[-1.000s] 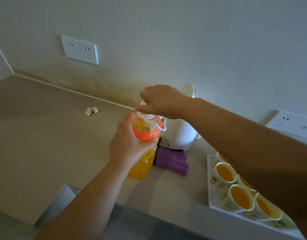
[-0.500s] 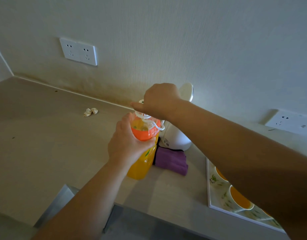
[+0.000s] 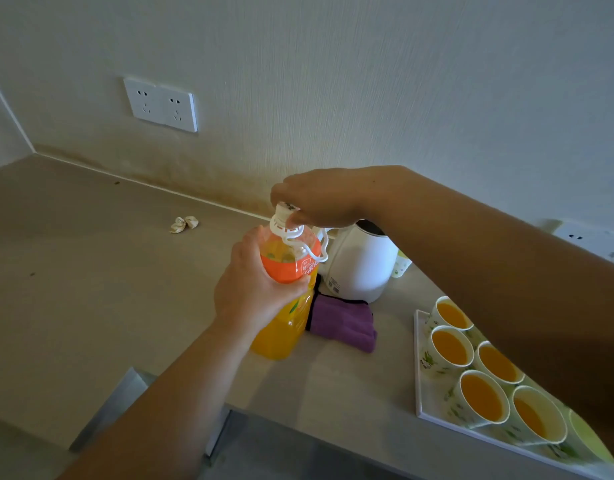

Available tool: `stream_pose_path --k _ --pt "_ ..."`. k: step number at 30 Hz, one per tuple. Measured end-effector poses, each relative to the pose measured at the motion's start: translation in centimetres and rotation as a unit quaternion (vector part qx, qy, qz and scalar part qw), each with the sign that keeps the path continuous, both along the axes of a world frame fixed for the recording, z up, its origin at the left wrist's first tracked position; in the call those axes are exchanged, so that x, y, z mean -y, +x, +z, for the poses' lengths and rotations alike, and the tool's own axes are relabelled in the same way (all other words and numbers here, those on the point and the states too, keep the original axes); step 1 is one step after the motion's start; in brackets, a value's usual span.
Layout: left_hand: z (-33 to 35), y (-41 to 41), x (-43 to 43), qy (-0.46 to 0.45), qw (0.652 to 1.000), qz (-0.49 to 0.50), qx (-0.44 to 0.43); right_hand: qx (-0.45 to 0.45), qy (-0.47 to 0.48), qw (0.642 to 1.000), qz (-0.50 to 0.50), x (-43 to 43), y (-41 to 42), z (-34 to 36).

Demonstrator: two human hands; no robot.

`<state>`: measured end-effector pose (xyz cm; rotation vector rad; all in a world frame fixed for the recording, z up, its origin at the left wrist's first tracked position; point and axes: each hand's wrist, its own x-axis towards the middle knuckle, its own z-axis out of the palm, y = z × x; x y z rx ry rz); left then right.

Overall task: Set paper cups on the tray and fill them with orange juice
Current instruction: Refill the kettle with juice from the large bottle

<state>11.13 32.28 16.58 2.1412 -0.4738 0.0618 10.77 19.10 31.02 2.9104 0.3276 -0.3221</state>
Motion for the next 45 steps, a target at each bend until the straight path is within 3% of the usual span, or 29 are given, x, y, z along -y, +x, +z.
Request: stream_pose_path --k 5,10,14,16,22,26,35,37,39,41,43,45 --pt "-0.2 0.3 0.0 -0.004 1.0 0.0 -0.004 0.004 0.027 1.0 0.016 0.5 -0.3 -0.2" --pt "-0.2 0.2 0.0 -0.019 1.0 -0.013 0.003 0.036 0.135 0.99 -0.036 -0.5 -1.2 -0.4" --pt "-0.3 0.4 0.0 -0.006 1.0 -0.014 -0.006 0.158 -0.033 0.98 -0.116 -1.5 -0.5 -1.1" --pt "-0.4 0.5 0.0 -0.004 1.0 -0.013 -0.007 0.166 -0.058 0.978 -0.11 -1.7 -0.1 -1.4" --pt "-0.6 0.7 0.0 -0.006 1.0 -0.015 -0.001 0.057 0.069 0.995 -0.044 -0.9 -0.6 -0.8" --pt "-0.8 0.7 0.1 -0.007 1.0 -0.009 -0.002 0.035 0.107 0.994 -0.013 -0.1 -0.9 -0.6" --pt "-1.2 0.8 0.3 -0.004 1.0 0.006 -0.013 0.117 0.221 0.968 -0.007 0.8 -1.3 -0.9" --pt "-1.2 0.8 0.5 -0.029 0.999 0.005 -0.025 0.137 0.35 0.924 -0.07 1.6 -1.8 -1.6" --pt "-1.3 0.6 0.5 -0.087 0.995 -0.005 -0.046 0.132 0.534 0.821 -0.151 2.5 -3.0 -3.0" --pt "-1.9 0.3 0.5 -0.15 0.987 0.004 -0.056 0.131 0.654 0.713 -0.217 3.5 -4.2 -5.4" --pt "-2.6 -0.2 0.4 -0.179 0.982 0.018 -0.063 0.128 0.714 0.633 -0.271 4.5 -5.4 -8.9" --pt "-3.3 -0.7 0.4 -0.188 0.978 0.029 -0.08 0.124 0.721 0.598 -0.328 5.4 -6.8 -12.9"
